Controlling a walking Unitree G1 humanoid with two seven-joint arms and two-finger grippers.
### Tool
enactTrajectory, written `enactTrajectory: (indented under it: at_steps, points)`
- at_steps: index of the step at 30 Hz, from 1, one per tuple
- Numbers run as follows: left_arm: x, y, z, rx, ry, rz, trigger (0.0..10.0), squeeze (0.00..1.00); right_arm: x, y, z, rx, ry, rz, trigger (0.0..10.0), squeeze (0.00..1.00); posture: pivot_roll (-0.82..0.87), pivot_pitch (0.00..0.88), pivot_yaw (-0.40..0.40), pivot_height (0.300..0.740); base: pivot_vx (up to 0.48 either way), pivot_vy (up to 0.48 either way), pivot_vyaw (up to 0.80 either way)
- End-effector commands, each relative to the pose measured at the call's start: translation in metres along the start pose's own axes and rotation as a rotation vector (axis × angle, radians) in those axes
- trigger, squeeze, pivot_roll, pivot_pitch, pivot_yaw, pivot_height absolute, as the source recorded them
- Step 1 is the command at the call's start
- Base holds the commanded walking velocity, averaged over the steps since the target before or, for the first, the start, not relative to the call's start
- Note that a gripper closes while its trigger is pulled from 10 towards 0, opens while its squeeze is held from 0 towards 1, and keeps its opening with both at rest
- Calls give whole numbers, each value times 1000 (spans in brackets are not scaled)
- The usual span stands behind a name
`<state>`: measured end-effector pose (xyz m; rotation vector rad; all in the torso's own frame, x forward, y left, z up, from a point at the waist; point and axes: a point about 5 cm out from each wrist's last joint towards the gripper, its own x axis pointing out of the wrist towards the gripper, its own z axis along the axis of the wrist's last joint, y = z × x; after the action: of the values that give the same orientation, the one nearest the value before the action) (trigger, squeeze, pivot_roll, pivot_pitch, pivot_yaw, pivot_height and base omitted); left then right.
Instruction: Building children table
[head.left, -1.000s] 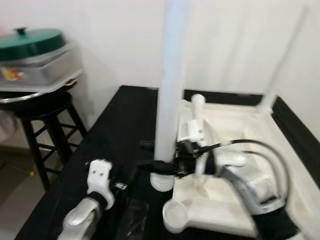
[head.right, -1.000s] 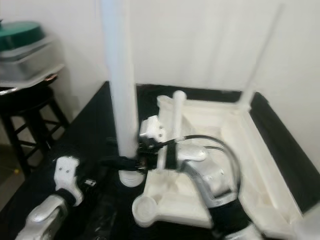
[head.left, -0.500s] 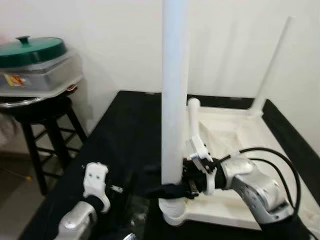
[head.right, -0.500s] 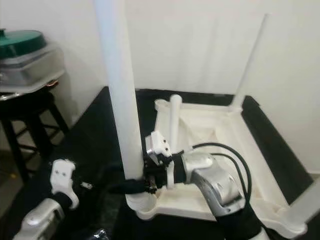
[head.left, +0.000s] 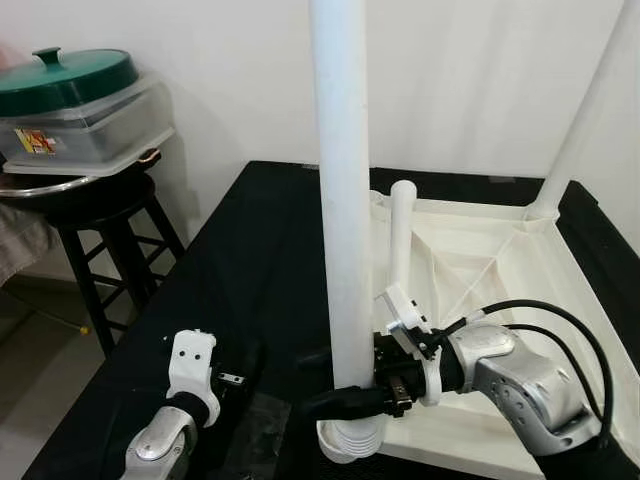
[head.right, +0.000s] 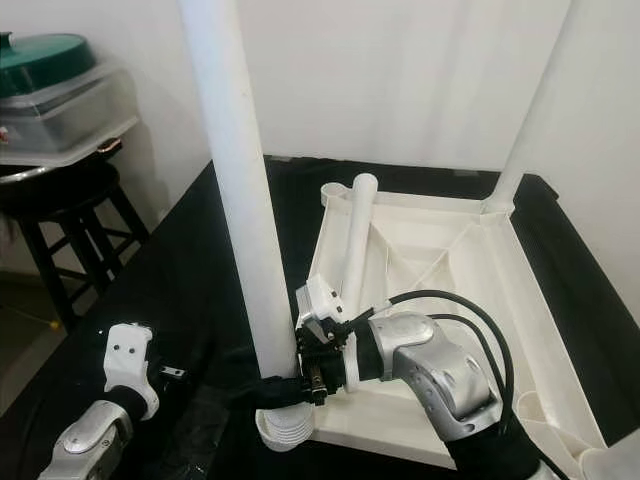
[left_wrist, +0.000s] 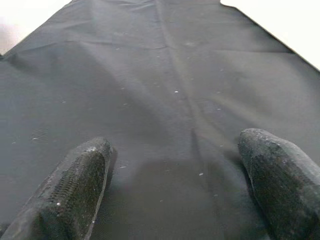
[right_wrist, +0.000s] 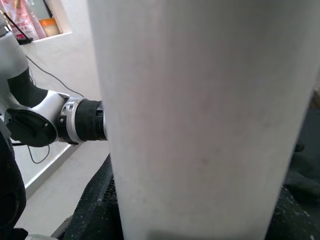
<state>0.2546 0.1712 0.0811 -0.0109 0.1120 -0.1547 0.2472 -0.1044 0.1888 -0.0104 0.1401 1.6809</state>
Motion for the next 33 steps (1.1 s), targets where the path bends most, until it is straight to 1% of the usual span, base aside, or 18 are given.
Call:
enactTrajectory:
  at_steps: [1,5,7,8,9,10,12,13,15,17,21,23,24,27,28,29,30,33]
  points:
    - [-1,7,-4,27,31,29,10000,0,3,2,-1,20,-15,20,10000,0,-35,68,-4,740,0,0,0]
    - [-5,8,-2,53,21,13,10000,0,3,6,-4,72,-45,58,10000,0,-32,114,1,740,0,0,0]
    - [-8,6,-1,59,21,-24,10000,0,-1,4,-8,77,-28,54,10000,0,-27,164,10,740,0,0,0]
    - [-8,6,-1,59,21,-24,10000,0,-1,4,-8,77,-28,54,10000,0,-27,164,10,740,0,0,0]
    - [-13,1,1,60,16,-85,10000,0,-10,-8,-13,51,2,-15,10000,0,-28,176,12,740,0,0,0]
    - [-15,-2,2,57,14,-109,10000,0,-13,-13,-14,34,15,-47,10000,0,-28,176,12,740,0,0,0]
    - [-15,-2,2,57,14,-109,10000,0,-13,-13,-14,34,15,-47,10000,0,-28,176,12,740,0,0,0]
    - [-20,-6,6,67,-4,-158,10000,0,-20,-24,-9,14,9,-99,10000,0,-25,203,13,740,0,0,0]
    - [-24,-9,10,56,-19,-173,10000,0,-27,-29,-1,-3,8,-106,10000,0,-16,237,20,740,0,0,0]
    - [-27,-10,12,38,-32,-180,10000,0,-31,-31,4,-9,19,-90,10000,0,-17,248,13,740,0,0,0]
    - [-28,-9,14,28,-41,-184,10000,0,-31,-31,5,-9,28,-71,10000,0,-20,258,12,740,0,0,0]
    - [-26,-9,16,18,-54,-192,10000,0,-29,-30,8,-18,45,-32,10000,0,-27,254,7,740,0,0,0]
    - [-23,-10,18,19,-61,-211,10000,0,-25,-27,9,-12,42,10,10000,0,-32,254,-4,740,0,0,0]
    - [-23,-10,18,19,-61,-211,10000,0,-25,-27,9,-12,42,10,10000,0,-32,254,-4,740,0,0,0]
    - [-20,-11,18,21,-65,-225,10000,0,-20,-24,10,0,32,55,10000,0,-31,250,-6,740,0,0,0]
    - [-20,-11,18,21,-65,-225,10000,0,-20,-24,10,0,32,55,10000,0,-31,250,-6,740,0,0,0]
    - [-17,-13,19,17,-69,-242,10000,0,-14,-17,11,28,3,139,10000,0,-26,246,-11,740,0,0,0]
    - [-17,-12,21,-4,-77,-234,10000,0,-13,-16,12,36,-4,174,10000,0,-22,249,-12,740,0,0,0]
